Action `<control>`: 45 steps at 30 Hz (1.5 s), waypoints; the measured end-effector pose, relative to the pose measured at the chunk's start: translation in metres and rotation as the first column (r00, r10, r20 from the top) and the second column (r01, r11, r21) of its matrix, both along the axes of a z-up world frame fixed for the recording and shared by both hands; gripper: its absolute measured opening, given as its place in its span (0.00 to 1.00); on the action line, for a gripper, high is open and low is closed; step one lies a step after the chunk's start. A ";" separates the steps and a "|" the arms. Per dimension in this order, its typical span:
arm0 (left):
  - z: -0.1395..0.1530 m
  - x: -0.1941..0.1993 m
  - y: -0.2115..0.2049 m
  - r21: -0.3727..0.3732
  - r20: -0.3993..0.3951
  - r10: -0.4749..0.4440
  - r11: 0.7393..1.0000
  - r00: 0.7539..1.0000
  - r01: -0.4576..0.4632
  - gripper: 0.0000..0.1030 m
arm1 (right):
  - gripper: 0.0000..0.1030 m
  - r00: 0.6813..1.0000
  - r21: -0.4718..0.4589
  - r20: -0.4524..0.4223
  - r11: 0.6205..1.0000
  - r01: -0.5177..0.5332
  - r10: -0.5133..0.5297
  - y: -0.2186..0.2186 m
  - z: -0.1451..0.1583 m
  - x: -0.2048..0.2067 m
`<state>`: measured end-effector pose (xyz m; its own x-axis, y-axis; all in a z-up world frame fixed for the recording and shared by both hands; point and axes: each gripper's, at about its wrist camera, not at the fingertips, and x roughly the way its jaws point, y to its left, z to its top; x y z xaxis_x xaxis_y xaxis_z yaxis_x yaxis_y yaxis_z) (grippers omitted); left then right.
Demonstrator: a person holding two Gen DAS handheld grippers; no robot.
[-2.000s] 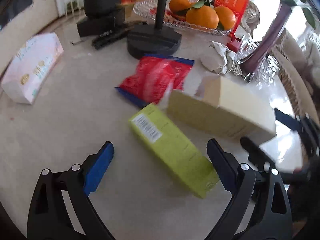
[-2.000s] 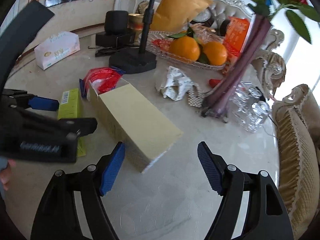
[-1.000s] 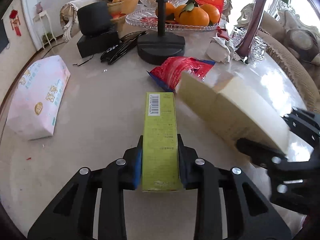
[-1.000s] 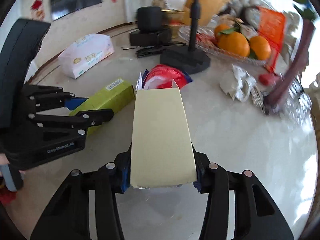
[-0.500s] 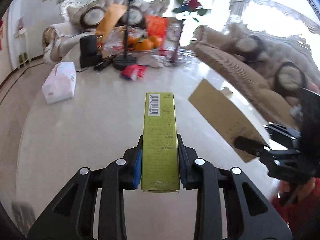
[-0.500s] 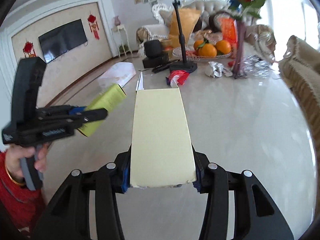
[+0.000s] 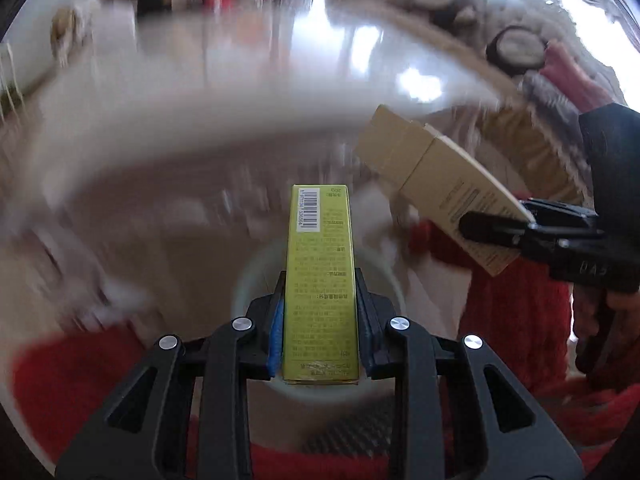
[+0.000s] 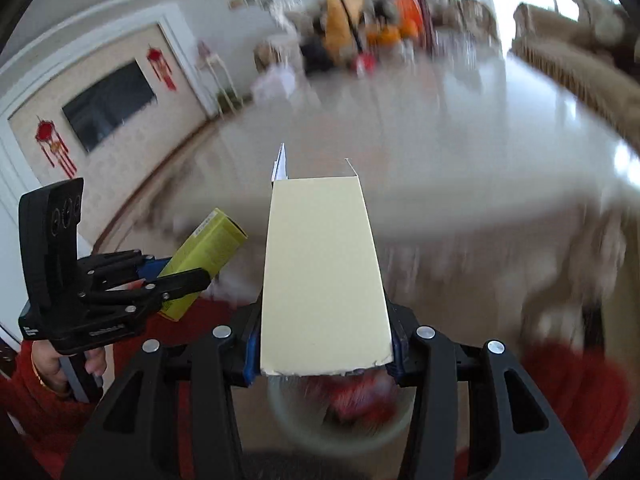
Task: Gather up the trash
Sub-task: 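Carry both boxes over the wastebasket and open both tools to drop them, then move both open tools toward the red snack bag and white crumpled paper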
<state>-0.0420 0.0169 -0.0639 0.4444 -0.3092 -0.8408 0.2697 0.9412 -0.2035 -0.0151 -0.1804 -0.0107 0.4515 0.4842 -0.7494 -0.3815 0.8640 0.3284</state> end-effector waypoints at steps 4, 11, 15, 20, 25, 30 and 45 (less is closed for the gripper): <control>-0.065 0.012 -0.009 0.011 -0.126 0.009 1.000 0.992 -0.008 0.29 | 0.43 0.986 -0.116 -0.161 0.993 0.018 -0.037 0.016 -0.063 0.004; -0.111 0.021 -0.016 0.051 -0.213 0.024 0.999 0.977 -0.013 0.34 | 0.44 0.962 -0.254 -0.267 0.967 -0.019 -0.052 0.036 -0.137 0.024; -0.106 0.024 -0.013 0.100 -0.185 0.067 0.994 0.981 -0.049 0.86 | 0.51 0.959 -0.279 -0.275 0.960 -0.019 -0.061 0.037 -0.145 0.020; -0.091 0.025 -0.013 0.127 -0.138 0.084 0.990 0.987 -0.066 0.86 | 0.67 0.960 -0.277 -0.265 0.961 0.009 -0.086 0.027 -0.146 0.007; -0.083 0.025 -0.016 0.159 -0.109 0.075 0.986 0.991 -0.057 0.86 | 0.67 0.960 -0.284 -0.263 0.959 0.019 -0.097 0.027 -0.146 0.002; -0.055 0.018 -0.017 0.169 -0.070 0.046 0.985 0.996 -0.033 0.86 | 0.69 0.970 -0.280 -0.233 0.960 0.006 -0.073 0.027 -0.128 -0.004; 0.135 0.208 0.021 0.116 0.309 0.103 0.983 0.946 -0.145 0.87 | 0.69 0.962 -0.070 0.258 0.991 0.110 -0.088 -0.018 0.093 0.117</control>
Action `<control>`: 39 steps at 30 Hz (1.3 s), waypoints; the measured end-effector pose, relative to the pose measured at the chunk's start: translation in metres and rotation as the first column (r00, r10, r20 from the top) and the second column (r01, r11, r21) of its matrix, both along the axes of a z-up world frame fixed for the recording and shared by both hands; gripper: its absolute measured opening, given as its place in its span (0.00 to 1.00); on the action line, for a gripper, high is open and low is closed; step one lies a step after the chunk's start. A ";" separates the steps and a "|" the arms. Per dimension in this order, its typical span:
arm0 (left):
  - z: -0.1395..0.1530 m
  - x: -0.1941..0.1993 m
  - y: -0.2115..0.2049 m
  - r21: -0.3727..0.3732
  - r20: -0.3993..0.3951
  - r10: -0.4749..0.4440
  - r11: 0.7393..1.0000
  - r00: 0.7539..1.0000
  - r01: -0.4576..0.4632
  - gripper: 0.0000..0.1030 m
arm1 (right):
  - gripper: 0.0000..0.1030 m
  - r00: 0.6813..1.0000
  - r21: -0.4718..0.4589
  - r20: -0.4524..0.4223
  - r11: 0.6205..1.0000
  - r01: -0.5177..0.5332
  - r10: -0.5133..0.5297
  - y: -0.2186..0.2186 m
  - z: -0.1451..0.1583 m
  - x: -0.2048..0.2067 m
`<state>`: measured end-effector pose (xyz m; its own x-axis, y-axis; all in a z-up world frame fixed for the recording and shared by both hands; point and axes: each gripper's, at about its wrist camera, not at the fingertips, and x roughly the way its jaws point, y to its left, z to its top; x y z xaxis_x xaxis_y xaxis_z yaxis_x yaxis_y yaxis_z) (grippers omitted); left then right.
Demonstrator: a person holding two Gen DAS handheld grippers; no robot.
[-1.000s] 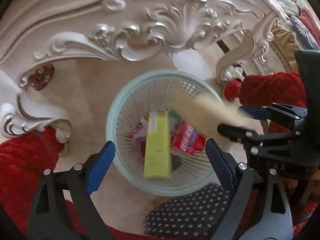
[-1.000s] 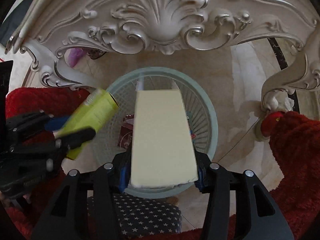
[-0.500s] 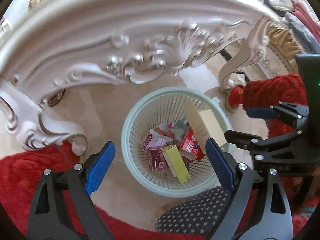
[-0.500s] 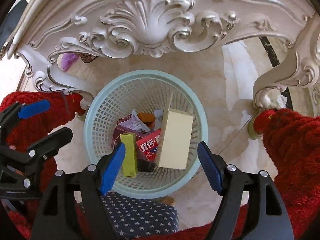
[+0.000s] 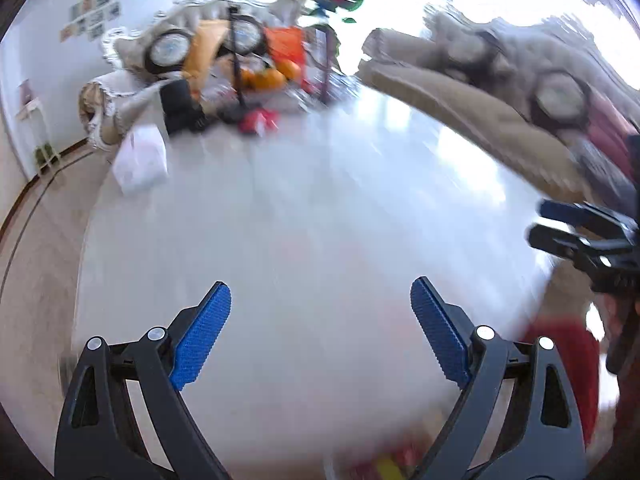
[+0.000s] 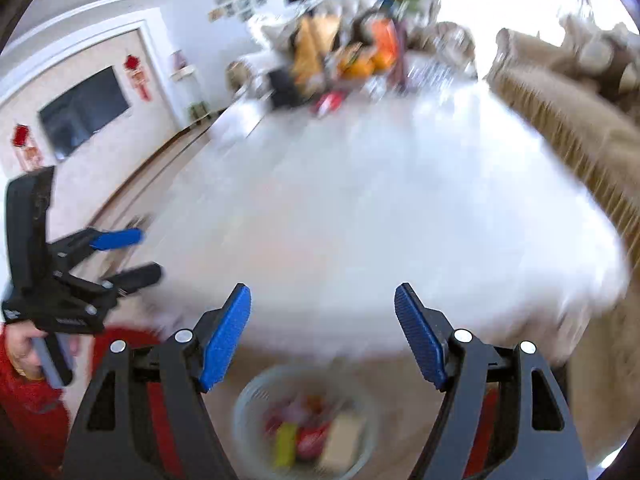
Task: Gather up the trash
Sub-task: 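Move both open tools toward the red snack bag and white crumpled paper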
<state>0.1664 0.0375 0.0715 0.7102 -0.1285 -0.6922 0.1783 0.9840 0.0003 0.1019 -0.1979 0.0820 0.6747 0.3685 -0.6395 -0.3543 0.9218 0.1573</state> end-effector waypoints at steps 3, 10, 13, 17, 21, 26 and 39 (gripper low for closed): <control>0.005 0.096 0.013 -0.027 0.038 0.077 0.997 0.996 -0.076 0.86 | 0.69 0.998 -0.023 0.052 1.000 0.020 -0.018 0.008 0.018 0.087; -0.022 0.280 0.028 -0.036 0.029 0.131 0.991 0.991 -0.130 0.87 | 0.69 0.997 -0.059 0.065 0.998 0.032 -0.029 0.044 0.028 0.291; -0.038 0.333 0.029 -0.035 -0.021 0.123 0.992 0.992 -0.123 0.86 | 0.69 0.998 -0.036 -0.015 0.997 0.066 -0.067 0.054 0.016 0.359; -0.048 0.372 0.029 -0.001 -0.043 0.123 0.992 0.991 -0.123 0.87 | 0.69 0.991 -0.063 -0.090 0.994 0.089 -0.094 0.079 -0.003 0.431; -0.057 0.395 0.027 0.026 -0.065 0.102 0.995 0.993 -0.100 0.86 | 0.69 0.985 -0.094 -0.135 0.991 0.098 -0.110 0.103 -0.020 0.475; -0.064 0.410 0.030 0.063 -0.081 0.095 0.994 0.992 -0.090 0.86 | 0.69 0.978 -0.118 -0.177 0.989 0.087 -0.108 0.124 -0.035 0.510; -0.067 0.405 0.033 -0.093 -0.129 0.046 0.994 0.991 -0.059 0.32 | 0.27 0.975 -0.073 -0.195 0.993 0.091 -0.104 0.111 -0.044 0.499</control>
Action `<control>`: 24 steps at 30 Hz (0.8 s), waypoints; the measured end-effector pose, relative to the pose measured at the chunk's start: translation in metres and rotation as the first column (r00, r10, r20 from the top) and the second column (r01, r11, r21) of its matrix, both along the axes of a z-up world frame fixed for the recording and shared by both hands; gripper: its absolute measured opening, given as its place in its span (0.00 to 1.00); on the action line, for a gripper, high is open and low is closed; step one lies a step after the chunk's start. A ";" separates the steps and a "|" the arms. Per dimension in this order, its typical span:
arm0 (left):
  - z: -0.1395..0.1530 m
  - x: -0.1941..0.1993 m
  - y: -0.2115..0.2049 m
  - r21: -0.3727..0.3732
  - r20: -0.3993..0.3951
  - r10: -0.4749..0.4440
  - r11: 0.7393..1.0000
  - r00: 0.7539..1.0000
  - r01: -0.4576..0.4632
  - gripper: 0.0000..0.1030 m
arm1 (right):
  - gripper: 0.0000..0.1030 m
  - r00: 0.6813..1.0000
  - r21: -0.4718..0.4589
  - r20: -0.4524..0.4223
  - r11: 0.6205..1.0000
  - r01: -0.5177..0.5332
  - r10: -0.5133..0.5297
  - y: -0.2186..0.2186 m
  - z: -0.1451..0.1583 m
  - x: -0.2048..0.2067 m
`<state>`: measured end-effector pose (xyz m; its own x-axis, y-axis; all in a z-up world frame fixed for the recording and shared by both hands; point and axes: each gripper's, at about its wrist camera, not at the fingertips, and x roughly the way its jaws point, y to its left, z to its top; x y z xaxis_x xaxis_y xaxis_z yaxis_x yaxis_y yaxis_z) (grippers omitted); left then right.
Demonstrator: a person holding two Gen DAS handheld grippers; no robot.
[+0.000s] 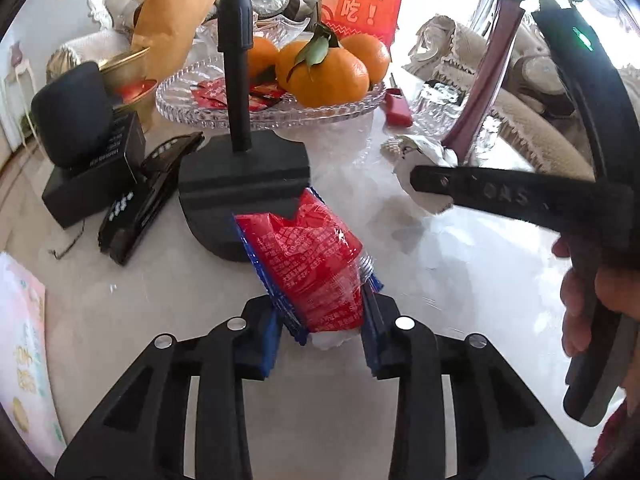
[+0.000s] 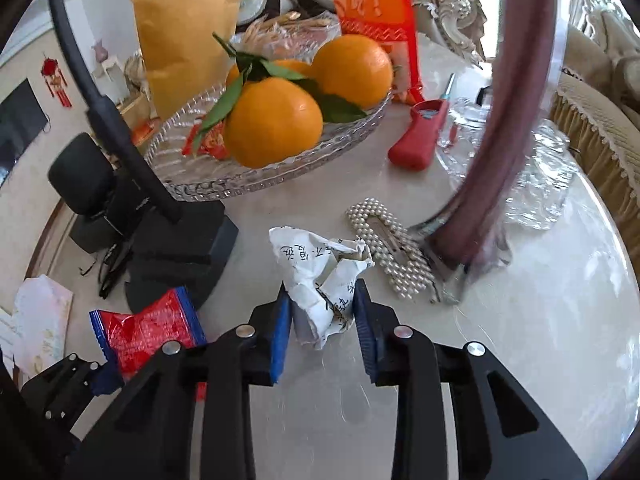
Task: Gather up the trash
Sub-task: 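Move both open tools toward the red snack bag and white crumpled paper, then grasp the red snack bag with the left tool while the right tool grasps the white paper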
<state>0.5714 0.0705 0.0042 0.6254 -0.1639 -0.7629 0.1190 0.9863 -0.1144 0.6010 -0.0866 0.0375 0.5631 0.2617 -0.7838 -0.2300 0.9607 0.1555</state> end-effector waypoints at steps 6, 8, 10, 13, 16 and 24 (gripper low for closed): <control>0.024 -0.051 -0.006 0.004 0.035 -0.019 1.000 0.999 0.018 0.31 | 0.27 1.000 0.065 0.013 0.998 -0.026 0.025 -0.020 0.023 -0.052; 0.035 -0.080 -0.008 -0.006 0.053 -0.029 1.000 0.998 0.029 0.31 | 0.27 0.999 0.080 0.026 0.996 -0.048 0.046 -0.025 0.032 -0.081; 0.049 -0.118 -0.011 -0.005 0.081 -0.036 0.999 0.996 0.037 0.31 | 0.27 0.997 0.092 0.041 0.993 -0.069 0.065 -0.030 0.039 -0.107; 0.066 -0.182 -0.014 -0.028 0.111 -0.056 0.998 0.992 0.060 0.31 | 0.27 0.992 0.113 0.075 0.987 -0.113 0.105 -0.043 0.053 -0.165; 0.075 -0.253 -0.021 -0.007 0.132 -0.085 0.996 0.988 0.086 0.31 | 0.27 0.984 0.102 0.101 0.983 -0.155 0.144 -0.047 0.054 -0.215; 0.055 -0.478 -0.045 -0.007 0.101 -0.172 0.985 0.980 0.174 0.31 | 0.27 0.951 0.092 0.186 0.959 -0.267 0.247 -0.075 0.054 -0.417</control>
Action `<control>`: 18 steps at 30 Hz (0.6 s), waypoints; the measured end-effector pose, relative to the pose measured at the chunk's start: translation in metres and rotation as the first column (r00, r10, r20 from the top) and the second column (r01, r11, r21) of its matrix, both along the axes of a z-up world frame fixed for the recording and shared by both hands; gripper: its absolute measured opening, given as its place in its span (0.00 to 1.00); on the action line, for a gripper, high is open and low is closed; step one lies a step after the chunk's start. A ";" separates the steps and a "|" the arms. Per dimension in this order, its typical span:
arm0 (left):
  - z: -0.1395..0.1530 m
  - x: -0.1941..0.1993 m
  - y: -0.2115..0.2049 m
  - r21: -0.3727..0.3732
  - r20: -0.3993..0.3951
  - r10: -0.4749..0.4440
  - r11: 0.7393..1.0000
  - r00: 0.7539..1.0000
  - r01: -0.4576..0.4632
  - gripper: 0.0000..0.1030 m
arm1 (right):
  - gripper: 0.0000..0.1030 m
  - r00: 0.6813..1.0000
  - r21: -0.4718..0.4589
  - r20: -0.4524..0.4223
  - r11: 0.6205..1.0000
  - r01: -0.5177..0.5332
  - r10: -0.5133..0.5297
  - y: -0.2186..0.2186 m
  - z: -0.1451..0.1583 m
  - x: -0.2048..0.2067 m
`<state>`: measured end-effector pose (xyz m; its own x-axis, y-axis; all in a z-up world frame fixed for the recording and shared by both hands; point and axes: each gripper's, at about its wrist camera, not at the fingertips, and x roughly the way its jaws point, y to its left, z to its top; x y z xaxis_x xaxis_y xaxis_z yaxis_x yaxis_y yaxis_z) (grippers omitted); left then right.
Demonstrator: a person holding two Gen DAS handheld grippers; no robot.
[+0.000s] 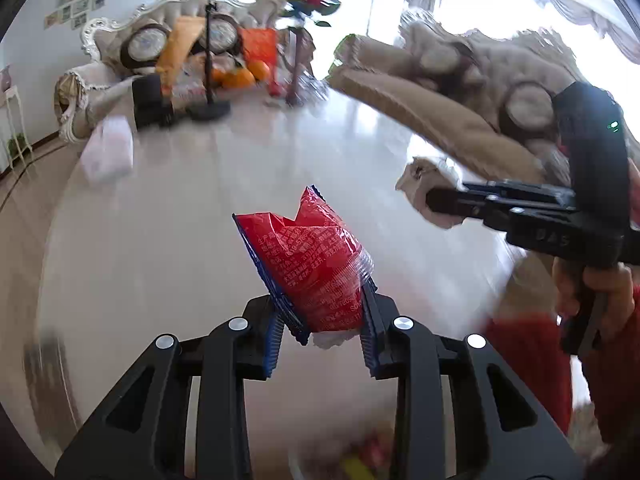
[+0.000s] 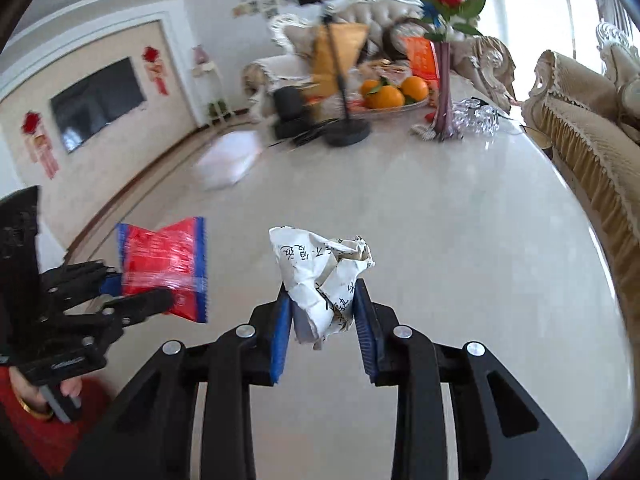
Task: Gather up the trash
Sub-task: 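Grasp the red snack bag with the left tool while the right tool grasps the white paper, then carry both items over the wastebasket and open both tools to drop them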
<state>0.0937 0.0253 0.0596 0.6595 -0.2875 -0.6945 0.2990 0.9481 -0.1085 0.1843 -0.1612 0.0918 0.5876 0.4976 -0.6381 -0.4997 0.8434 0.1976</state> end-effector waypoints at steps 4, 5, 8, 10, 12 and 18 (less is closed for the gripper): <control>-0.040 -0.092 -0.010 -0.010 -0.081 -0.014 1.000 0.997 0.013 0.31 | 0.27 1.000 -0.019 0.011 1.000 -0.019 0.019 -0.007 -0.017 -0.105; -0.053 -0.106 -0.012 -0.015 -0.109 -0.010 1.000 0.994 0.008 0.31 | 0.27 0.999 -0.023 -0.020 0.999 -0.027 0.027 -0.007 -0.031 -0.134; -0.103 -0.124 -0.016 -0.019 -0.220 0.000 1.000 0.976 -0.004 0.31 | 0.27 0.990 -0.054 -0.141 0.998 -0.016 0.008 -0.003 -0.078 -0.181; -0.135 -0.125 -0.015 -0.003 -0.272 0.027 1.000 0.962 -0.029 0.31 | 0.27 0.973 -0.061 -0.230 0.998 0.005 -0.019 -0.001 -0.114 -0.192; -0.161 -0.121 -0.013 -0.012 -0.327 0.052 0.998 0.944 -0.059 0.31 | 0.27 0.956 -0.090 -0.289 0.996 0.026 -0.051 0.003 -0.145 -0.194; -0.197 -0.115 -0.008 -0.030 -0.421 0.074 0.995 0.904 -0.096 0.78 | 0.29 0.930 -0.172 -0.361 0.985 0.010 -0.073 0.026 -0.198 -0.180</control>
<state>-0.0209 0.0175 -0.1378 0.3347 -0.2839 -0.8986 0.1346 0.9582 -0.2526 0.0043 -0.1350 -0.1064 0.3168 0.3477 -0.8825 -0.3833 0.8980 0.2162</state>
